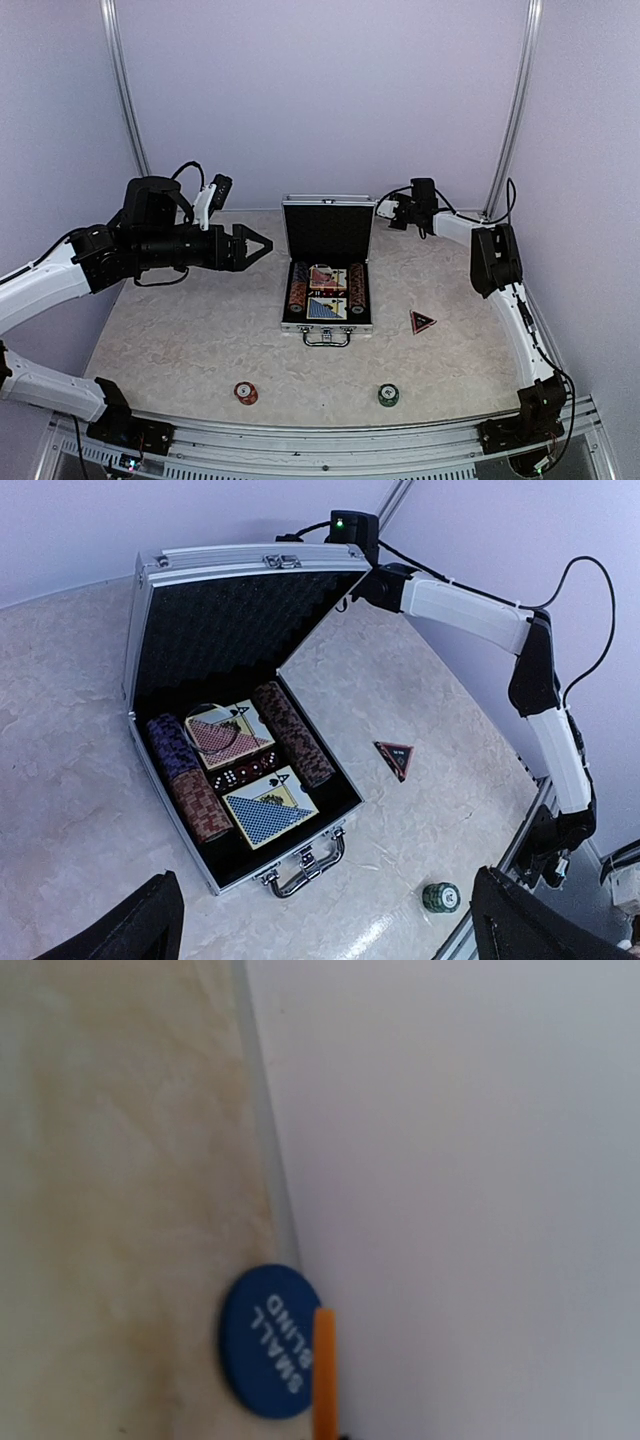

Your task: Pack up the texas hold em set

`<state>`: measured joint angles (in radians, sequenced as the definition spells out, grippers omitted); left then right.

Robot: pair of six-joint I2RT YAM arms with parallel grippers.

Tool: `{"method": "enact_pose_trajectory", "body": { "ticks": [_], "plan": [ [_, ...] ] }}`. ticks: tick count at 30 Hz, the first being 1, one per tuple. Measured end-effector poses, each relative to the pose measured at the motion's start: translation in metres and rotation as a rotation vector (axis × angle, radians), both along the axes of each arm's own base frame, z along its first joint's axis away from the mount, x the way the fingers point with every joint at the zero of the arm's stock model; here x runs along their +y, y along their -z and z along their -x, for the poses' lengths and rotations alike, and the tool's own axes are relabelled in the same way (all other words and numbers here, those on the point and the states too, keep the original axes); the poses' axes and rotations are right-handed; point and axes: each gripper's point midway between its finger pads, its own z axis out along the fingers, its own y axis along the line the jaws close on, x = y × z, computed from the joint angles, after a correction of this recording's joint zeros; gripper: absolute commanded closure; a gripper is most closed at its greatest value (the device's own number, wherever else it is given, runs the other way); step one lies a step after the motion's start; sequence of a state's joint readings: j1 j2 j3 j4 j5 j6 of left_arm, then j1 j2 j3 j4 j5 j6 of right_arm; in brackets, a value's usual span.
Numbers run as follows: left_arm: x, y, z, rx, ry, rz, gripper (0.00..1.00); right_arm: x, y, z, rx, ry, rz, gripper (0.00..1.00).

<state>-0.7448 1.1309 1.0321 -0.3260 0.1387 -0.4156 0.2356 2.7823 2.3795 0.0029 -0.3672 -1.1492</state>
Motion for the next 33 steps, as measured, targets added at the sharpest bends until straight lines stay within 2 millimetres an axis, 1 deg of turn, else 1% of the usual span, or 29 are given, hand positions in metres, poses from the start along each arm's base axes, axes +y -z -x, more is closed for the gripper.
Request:
{"method": "enact_pose_trajectory", "body": {
  "ticks": [7,9,18,22,28,31,33],
  "plan": [
    [0.004,0.005,-0.006,0.031,-0.034,-0.021,0.01,-0.003,-0.016,-0.008,-0.129,-0.041,0.080,1.00],
    [0.006,0.007,-0.007,0.041,-0.045,-0.023,0.01,-0.003,-0.016,-0.009,-0.161,-0.051,0.104,1.00],
    [0.018,0.016,-0.013,0.074,-0.095,-0.049,0.01,-0.002,0.002,-0.007,-0.225,-0.114,0.209,1.00],
    [0.026,0.018,-0.020,0.082,-0.121,-0.053,0.01,-0.001,0.010,-0.006,-0.244,-0.139,0.249,1.00],
    [0.032,0.024,-0.028,0.097,-0.147,-0.060,0.01,-0.002,0.030,0.001,-0.250,-0.190,0.316,1.00],
    [0.038,0.025,-0.032,0.100,-0.161,-0.058,0.01,-0.002,0.032,0.002,-0.273,-0.206,0.343,1.00],
    [0.042,0.031,-0.034,0.112,-0.169,-0.061,0.01,-0.002,0.034,0.002,-0.291,-0.218,0.361,1.00]
  ]
}}
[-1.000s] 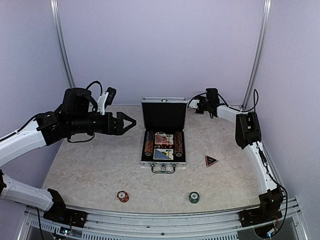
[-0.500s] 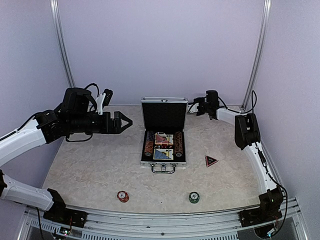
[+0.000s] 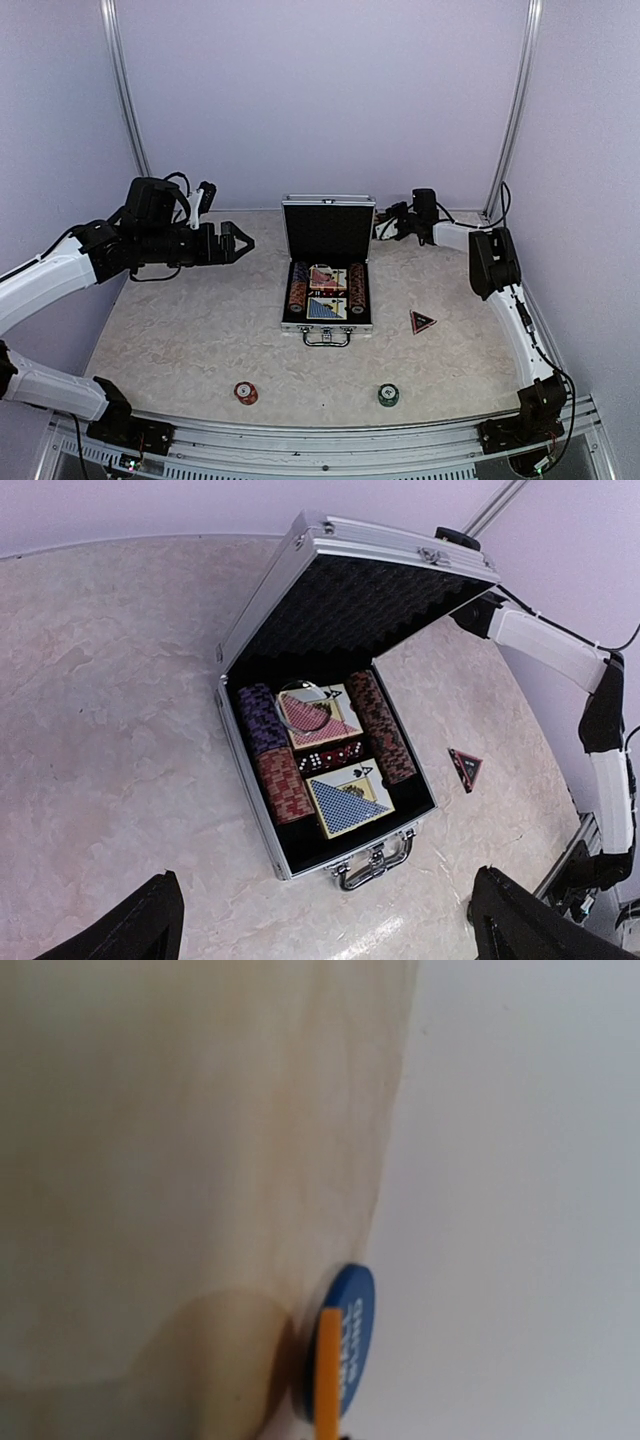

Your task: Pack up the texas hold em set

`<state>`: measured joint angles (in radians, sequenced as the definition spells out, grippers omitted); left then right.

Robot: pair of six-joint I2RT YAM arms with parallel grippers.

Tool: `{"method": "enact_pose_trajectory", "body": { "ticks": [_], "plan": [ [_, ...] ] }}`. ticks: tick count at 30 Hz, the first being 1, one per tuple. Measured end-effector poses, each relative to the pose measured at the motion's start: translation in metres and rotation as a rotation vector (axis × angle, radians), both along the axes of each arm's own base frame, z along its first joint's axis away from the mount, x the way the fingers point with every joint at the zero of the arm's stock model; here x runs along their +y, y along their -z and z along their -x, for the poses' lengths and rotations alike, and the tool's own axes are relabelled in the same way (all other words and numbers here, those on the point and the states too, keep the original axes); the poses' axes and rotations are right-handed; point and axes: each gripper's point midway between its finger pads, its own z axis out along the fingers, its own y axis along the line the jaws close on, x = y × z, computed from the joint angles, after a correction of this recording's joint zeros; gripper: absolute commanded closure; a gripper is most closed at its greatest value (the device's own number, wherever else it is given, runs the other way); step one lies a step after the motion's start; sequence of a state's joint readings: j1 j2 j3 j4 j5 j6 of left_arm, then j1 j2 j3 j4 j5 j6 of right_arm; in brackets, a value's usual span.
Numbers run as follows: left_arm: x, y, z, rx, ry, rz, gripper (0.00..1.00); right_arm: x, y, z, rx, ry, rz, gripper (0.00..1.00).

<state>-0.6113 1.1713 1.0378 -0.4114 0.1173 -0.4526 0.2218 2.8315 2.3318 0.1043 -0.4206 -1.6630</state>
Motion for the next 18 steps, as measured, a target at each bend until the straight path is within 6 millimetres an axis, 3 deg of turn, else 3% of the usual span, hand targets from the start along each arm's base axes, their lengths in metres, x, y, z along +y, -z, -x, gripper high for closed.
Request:
{"method": "enact_pose_trajectory", "body": {
  "ticks": [12,18],
  "plan": [
    [0.020,0.027,-0.003,0.056,-0.022,-0.001,0.01,-0.005,-0.003,0.025,0.090,-0.044,0.083,1.00],
    [0.026,0.026,-0.005,0.045,-0.027,0.020,0.01,0.002,-0.018,0.034,0.188,-0.019,-0.077,1.00]
  ]
}}
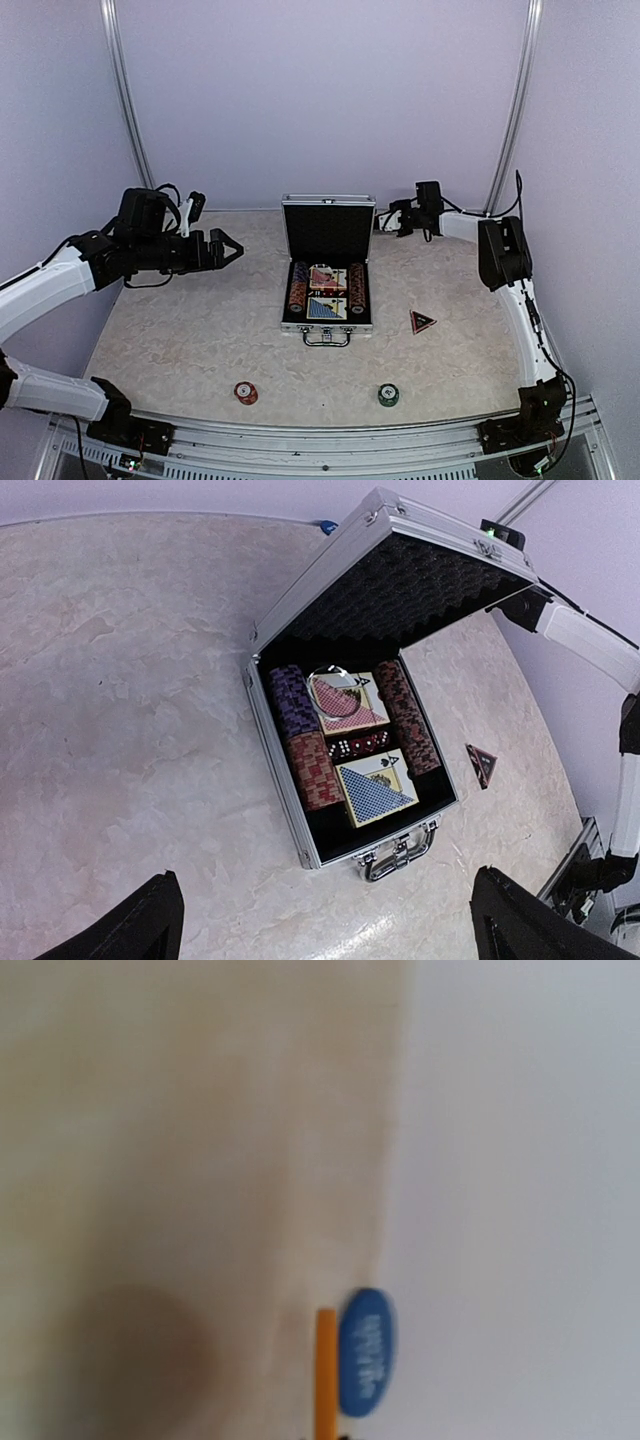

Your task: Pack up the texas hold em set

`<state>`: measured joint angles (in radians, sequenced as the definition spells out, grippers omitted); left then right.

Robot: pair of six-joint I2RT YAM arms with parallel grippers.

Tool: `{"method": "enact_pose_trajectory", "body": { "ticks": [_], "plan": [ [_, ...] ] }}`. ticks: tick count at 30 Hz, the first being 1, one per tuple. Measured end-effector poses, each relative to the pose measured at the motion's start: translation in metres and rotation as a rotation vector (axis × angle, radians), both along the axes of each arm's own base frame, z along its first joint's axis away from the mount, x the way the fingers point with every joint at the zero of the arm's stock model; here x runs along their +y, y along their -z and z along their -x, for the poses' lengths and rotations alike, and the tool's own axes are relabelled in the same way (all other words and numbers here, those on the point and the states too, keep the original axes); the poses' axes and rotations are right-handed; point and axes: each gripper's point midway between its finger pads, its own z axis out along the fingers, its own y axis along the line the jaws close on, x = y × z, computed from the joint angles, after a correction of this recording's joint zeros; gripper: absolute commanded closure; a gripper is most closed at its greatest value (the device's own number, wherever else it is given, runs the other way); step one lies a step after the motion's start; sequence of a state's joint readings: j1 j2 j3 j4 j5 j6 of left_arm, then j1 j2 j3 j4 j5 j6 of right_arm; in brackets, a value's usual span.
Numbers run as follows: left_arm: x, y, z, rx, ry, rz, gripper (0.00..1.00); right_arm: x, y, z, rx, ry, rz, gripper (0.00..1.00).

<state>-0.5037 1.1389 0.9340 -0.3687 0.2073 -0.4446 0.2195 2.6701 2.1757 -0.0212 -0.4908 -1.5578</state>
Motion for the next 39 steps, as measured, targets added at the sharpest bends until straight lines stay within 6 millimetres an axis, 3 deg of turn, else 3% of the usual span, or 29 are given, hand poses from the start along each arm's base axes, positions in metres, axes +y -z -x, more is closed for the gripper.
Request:
{"method": "enact_pose_trajectory", "body": {
  "ticks": [3,7,9,11,16,19,30,39],
  "plan": [
    [0.003,0.001,-0.002,0.002,-0.008,0.004,0.01,0.004,-0.021,-0.009,0.016,0.049,-0.118,1.00],
    [0.007,0.002,-0.004,0.001,-0.017,0.008,0.01,0.008,-0.073,-0.036,-0.140,0.078,-0.237,1.00],
    [0.007,0.003,-0.005,0.001,-0.019,0.010,0.01,0.009,-0.079,-0.041,-0.201,0.076,-0.257,1.00],
    [0.007,0.004,-0.007,0.002,-0.020,0.010,0.01,0.009,-0.071,-0.043,-0.225,0.071,-0.258,1.00],
    [0.006,0.018,-0.012,0.037,-0.025,-0.007,0.01,0.010,-0.020,-0.040,-0.194,0.047,-0.217,1.00],
    [0.007,0.025,-0.015,0.056,-0.031,-0.015,0.01,0.009,-0.002,-0.037,-0.190,0.023,-0.187,1.00],
    [0.012,0.027,-0.020,0.074,-0.048,-0.024,0.01,0.006,0.009,-0.030,-0.260,-0.054,-0.029,1.00],
    [0.020,0.022,-0.018,0.062,-0.064,-0.015,0.01,0.004,0.019,-0.012,-0.137,-0.082,0.076,1.00]
  ]
}}
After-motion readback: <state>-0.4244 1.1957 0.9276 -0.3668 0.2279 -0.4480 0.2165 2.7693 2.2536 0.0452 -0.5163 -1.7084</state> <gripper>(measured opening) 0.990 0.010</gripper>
